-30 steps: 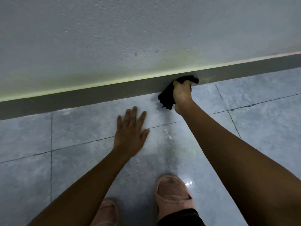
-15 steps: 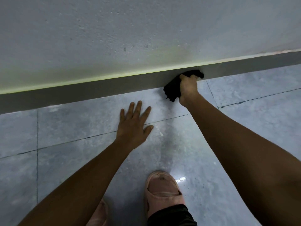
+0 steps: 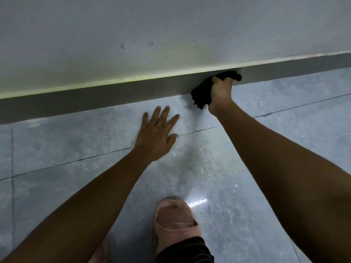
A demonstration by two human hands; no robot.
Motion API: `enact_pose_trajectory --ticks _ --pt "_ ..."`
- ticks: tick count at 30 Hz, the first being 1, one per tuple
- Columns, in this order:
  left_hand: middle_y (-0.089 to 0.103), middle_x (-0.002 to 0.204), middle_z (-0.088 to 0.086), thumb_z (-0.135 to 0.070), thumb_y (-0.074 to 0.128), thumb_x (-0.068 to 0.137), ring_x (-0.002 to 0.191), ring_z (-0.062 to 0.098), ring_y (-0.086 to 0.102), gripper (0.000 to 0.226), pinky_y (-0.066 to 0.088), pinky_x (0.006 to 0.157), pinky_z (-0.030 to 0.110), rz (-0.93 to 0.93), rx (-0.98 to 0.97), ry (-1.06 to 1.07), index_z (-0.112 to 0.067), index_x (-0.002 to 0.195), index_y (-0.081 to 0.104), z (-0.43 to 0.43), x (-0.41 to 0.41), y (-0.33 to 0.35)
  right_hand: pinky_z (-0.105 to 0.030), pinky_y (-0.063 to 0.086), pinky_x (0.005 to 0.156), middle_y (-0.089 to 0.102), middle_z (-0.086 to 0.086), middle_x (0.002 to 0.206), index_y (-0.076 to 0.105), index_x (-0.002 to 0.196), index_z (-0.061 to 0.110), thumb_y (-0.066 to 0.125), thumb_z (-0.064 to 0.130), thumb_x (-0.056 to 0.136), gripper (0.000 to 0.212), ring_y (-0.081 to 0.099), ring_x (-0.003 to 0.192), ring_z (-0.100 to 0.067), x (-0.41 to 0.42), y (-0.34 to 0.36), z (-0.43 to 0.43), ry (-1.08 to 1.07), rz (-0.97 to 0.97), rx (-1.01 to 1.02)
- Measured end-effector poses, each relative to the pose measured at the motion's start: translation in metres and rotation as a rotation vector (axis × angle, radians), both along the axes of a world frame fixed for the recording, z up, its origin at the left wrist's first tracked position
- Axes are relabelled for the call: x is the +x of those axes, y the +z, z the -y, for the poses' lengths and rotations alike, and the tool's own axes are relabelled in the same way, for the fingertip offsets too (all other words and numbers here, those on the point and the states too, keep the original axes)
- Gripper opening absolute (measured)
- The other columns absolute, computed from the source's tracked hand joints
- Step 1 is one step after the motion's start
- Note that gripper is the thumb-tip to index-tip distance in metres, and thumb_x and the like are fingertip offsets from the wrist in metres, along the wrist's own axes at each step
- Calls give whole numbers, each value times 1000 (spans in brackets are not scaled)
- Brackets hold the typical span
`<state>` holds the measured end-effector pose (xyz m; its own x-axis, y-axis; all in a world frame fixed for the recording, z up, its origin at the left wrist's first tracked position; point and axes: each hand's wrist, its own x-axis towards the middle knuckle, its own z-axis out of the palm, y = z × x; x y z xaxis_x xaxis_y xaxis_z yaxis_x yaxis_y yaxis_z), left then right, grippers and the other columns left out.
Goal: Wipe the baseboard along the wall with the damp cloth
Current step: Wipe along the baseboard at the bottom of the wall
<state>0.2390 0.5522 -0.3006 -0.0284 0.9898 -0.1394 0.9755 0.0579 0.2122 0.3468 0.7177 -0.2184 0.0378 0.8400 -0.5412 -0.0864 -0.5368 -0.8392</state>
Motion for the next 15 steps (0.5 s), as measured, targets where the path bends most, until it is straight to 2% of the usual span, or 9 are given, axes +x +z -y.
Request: enact_pose_trajectory --ticks 3,5,7,9,12,15 --pt "12 160 7 -52 10 89 147 29 7 65 1 115 54 16 24 -68 -29 150 17 -4 6 -1 -45 41 105 48 -12 138 25 147 18 41 14 98 51 50 121 -30 -2 -5 3 9 -12 -120" --pt "12 160 5 -53 10 89 147 29 8 65 2 114 56 6 20 -57 -31 149 17 -8 9 -2 -42 46 98 51 -14 135 37 141 13 44 13 97 45 53 118 -31 -1 -5 9 82 -5 -152" --pt "9 161 3 -54 14 91 147 28 5 62 1 113 57 -2 23 -36 -33 150 14 -13 11 -1 -41 47 95 52 -14 133 40 139 11 45 10 95 44 53 117 -32 3 -5 10 64 -36 -117" --pt "2 161 2 -54 21 95 147 27 -2 60 -3 113 57 6 1 -26 -34 150 8 -17 13 0 -40 46 95 51 -14 133 37 141 13 44 6 95 46 52 115 -31 6 0 4 -32 -85 4" --pt "-5 161 2 -54 21 95 147 26 -7 61 -5 113 57 -8 -27 -26 -34 150 2 -20 14 3 -34 42 93 47 -9 132 17 151 26 38 4 98 61 50 109 -24 11 6 -12 -141 -116 113" --pt "-4 161 3 -54 20 95 147 27 -7 61 -4 113 58 -19 -26 -33 -34 150 2 -20 14 2 -39 37 105 42 -3 130 2 150 34 34 13 100 64 45 119 -24 17 -3 -19 -51 55 36"
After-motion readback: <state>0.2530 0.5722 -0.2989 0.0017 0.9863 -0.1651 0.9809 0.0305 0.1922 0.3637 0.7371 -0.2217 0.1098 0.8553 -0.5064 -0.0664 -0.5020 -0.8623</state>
